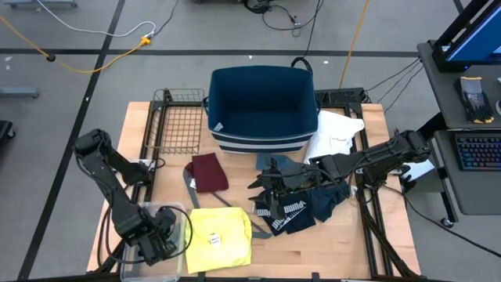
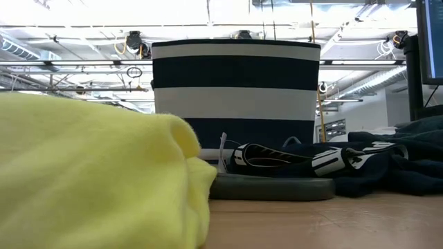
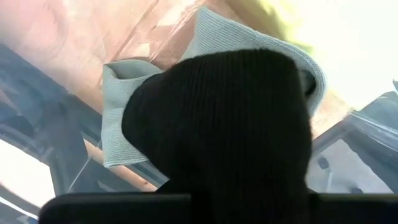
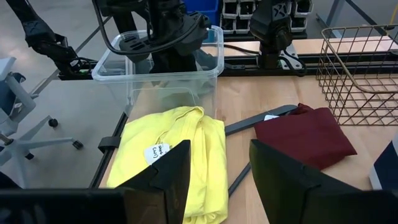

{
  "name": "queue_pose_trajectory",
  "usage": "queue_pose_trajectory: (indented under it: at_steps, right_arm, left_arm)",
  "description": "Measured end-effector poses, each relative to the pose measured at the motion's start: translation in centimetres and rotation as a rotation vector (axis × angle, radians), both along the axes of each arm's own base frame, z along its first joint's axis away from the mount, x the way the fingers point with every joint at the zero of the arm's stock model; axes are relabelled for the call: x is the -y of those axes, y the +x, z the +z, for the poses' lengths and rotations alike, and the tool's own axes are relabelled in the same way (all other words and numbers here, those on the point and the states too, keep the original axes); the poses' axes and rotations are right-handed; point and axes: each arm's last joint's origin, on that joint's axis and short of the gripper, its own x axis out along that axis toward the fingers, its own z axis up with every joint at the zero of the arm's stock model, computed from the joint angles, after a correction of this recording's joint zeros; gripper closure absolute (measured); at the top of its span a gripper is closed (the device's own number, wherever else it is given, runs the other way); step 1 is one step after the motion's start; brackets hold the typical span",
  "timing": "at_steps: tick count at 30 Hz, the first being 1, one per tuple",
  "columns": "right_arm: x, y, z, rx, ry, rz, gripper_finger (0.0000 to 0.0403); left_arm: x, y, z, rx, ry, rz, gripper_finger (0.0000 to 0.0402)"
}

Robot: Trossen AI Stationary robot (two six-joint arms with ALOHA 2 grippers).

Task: Pick & Place Cloths
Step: Put the black sock into the transparent bin, then put the light blue sock into the transparent bin

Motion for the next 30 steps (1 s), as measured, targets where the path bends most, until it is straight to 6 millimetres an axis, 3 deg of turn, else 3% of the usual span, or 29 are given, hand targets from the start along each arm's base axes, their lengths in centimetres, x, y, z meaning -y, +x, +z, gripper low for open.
queue_pose_trajectory:
  at_steps: [5, 18, 24, 30]
  right_arm:
    - [0.0, 0.0, 0.0, 0.0, 0.0, 0.0, 0.0248]
    - [0.0, 0.0, 0.0, -0.001, 0.0, 0.0, 0.0248]
    - [0.0, -0.1, -0.2, -0.027, -0.008, 0.001, 0.0248]
    - [0.3, -0.5, -1.0, -0.102, -0.054, -0.06, 0.0248]
  left_arm:
    - [0.2, 0.1, 0.0, 0.016, -0.022, -0.001, 0.0313]
    - [0.4, 0.1, 0.3, 0.012, -0.083, -0.08, 0.0131]
    - [-0.7, -0.6, 2.4, -0.007, -0.207, -0.077, 0.0095]
    - [-3.5, -2.0, 6.0, 0.191, -0.261, 0.051, 0.0083]
